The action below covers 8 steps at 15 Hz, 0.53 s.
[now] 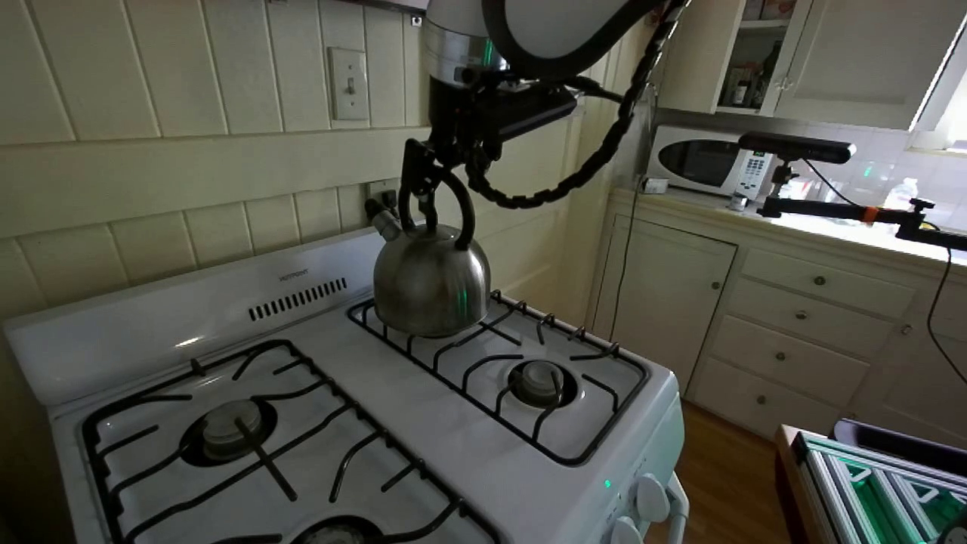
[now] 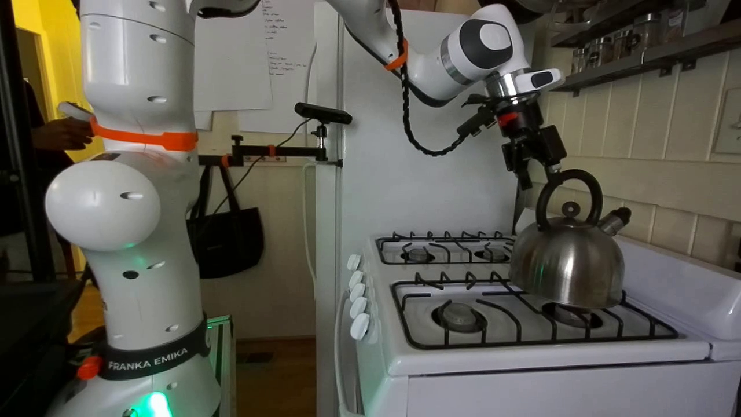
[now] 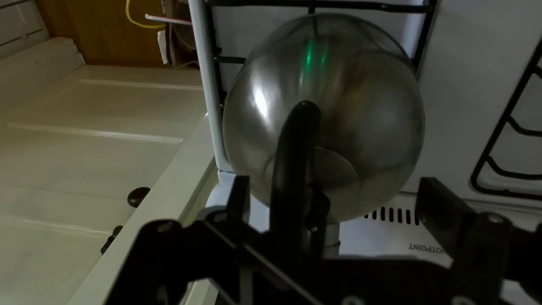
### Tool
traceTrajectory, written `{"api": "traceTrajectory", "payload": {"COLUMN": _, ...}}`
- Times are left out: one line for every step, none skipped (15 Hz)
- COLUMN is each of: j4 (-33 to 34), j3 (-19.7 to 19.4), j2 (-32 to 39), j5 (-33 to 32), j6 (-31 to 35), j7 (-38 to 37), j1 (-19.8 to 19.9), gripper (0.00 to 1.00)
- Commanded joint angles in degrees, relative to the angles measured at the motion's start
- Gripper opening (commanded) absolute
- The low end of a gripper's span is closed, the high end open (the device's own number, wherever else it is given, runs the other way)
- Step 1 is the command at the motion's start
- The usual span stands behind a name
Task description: Move the kettle to the left.
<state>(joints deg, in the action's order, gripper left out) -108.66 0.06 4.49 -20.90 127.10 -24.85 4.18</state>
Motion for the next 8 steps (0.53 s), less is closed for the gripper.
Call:
{"api": "traceTrajectory", "payload": {"j4": 2.88, "j3": -1.64, "j2": 3.11, "j5": -0.74, "j6": 0.81, "j7": -2.93, "j1": -1.63, "gripper": 1.0}}
{"api": "traceTrajectory", "payload": {"j4": 3.42, "j3": -1.92, "j2": 3.61, "j5": -0.75, "j6": 0.76, "j7": -3.39, "j1": -1.8, "gripper": 1.0}}
{"api": "traceTrajectory", "payload": {"j4": 4.01, "j3": -2.14, "j2": 4.1, "j5": -0.63, "j6": 0.65, "j7": -3.59, "j1": -1.97, "gripper": 0.9}}
{"api": "traceTrajectory", "payload": {"j4": 4.48, "j3": -2.36, "j2": 4.49, "j5": -0.69, "j6": 0.69, "j7": -3.92, "j1": -2.12, "gripper": 0.74}}
{"api": "traceTrajectory", "payload": {"j4": 4.85, "j3": -2.58, "j2": 4.79, "j5": -0.73, "j6": 0.71, "j7": -4.15, "j1": -2.27, "gripper": 0.7}}
{"api": "traceTrajectory", "payload": {"j4": 5.2, "j3": -2.83, "j2": 5.03, "j5": -0.96, "j6": 0.77, "j7": -4.51, "j1": -2.47, "gripper": 0.62}}
{"api": "traceTrajectory", "payload": {"j4": 5.46, "j3": -3.1, "j2": 5.22, "j5": -1.17, "j6": 0.83, "j7": -4.81, "j1": -2.67, "gripper": 0.53}}
{"api": "traceTrajectory", "payload": {"j4": 5.65, "j3": -3.37, "j2": 5.23, "j5": -1.39, "j6": 0.85, "j7": -5.12, "j1": -2.8, "gripper": 0.45}}
